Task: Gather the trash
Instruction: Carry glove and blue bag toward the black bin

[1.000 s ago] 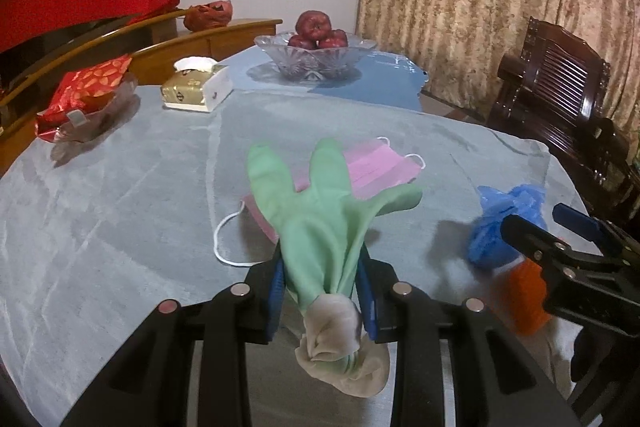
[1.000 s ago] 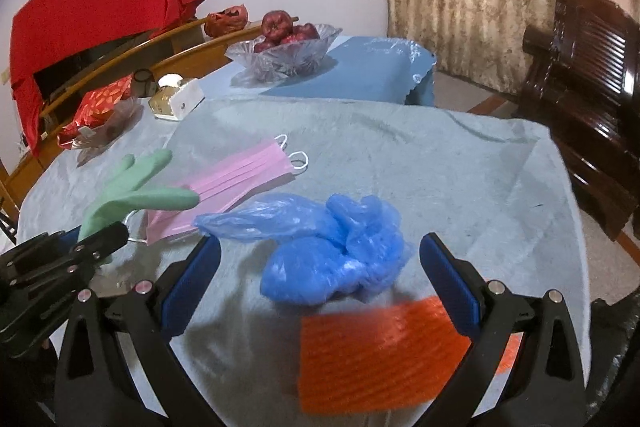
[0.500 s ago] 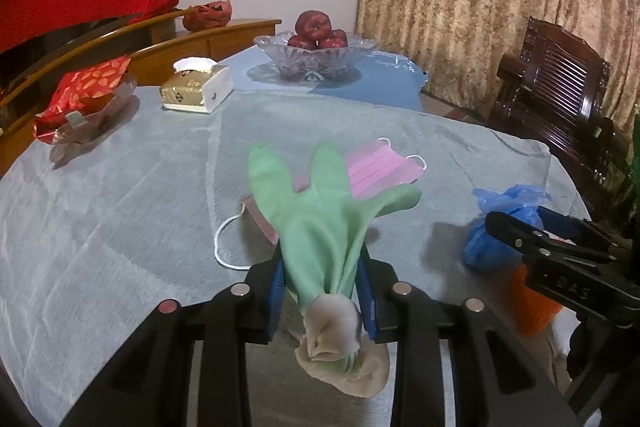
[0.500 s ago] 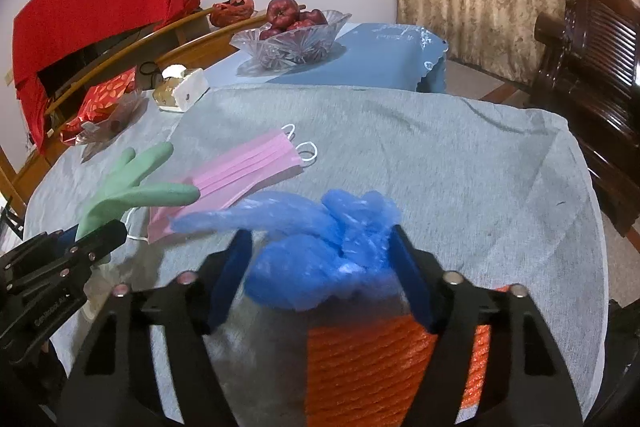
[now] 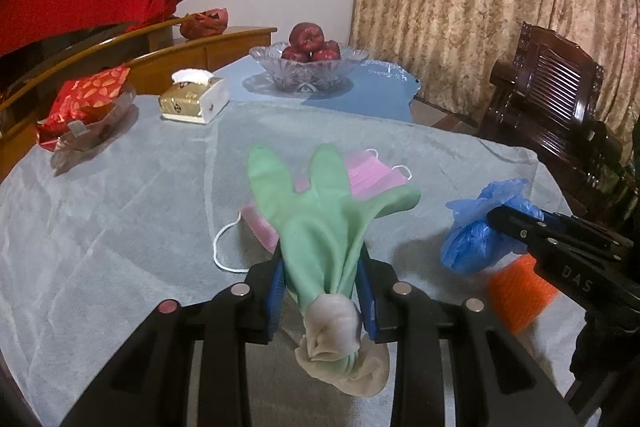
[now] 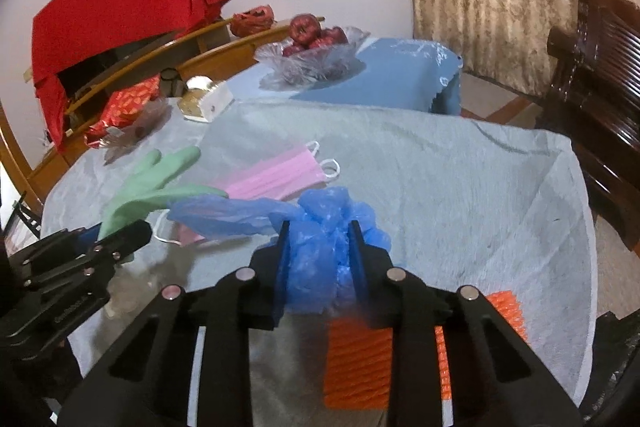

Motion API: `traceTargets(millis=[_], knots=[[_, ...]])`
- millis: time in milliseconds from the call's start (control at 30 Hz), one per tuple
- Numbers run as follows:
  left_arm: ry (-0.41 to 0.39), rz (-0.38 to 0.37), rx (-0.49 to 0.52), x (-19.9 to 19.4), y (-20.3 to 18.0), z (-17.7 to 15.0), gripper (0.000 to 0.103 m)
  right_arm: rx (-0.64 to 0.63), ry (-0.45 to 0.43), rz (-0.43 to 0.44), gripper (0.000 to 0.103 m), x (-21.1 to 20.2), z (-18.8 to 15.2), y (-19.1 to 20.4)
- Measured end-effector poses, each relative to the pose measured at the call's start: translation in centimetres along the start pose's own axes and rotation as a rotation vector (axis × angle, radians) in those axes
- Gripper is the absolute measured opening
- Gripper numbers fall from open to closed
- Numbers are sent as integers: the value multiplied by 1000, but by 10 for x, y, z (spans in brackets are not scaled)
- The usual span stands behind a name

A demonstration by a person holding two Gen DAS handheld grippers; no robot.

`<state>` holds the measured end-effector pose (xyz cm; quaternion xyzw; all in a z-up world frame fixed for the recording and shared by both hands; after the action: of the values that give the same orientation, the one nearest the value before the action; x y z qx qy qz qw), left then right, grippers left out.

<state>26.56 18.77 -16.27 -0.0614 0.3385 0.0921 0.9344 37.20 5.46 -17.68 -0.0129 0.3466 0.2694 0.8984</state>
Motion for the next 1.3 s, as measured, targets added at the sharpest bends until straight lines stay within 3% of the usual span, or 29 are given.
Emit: traceTargets(millis=[367,667,867,1300], knots=[[-54,-43,26,-42,-21,14,31,-14,-117,6,25,-76,11,3],[-67,-119,61,-74,-65,14,31,-7,-192,-30,25,-149,4,-15],[-69,-191,101,-92,-107,8,31,1,-218,-96,25,-196,-14,-39],[-60,-383,225,-117,-232,-15,31,87,-238,-312,25,-292,-72,-129]])
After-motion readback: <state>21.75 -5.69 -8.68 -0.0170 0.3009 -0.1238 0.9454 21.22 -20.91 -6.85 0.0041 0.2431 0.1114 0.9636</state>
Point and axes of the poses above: each gripper's, at about its wrist camera, not at the fingertips, and x roughly the way its jaws point, y to its left, z to its top, the point moved 6 cm from there along x, roughly the way its jaws point
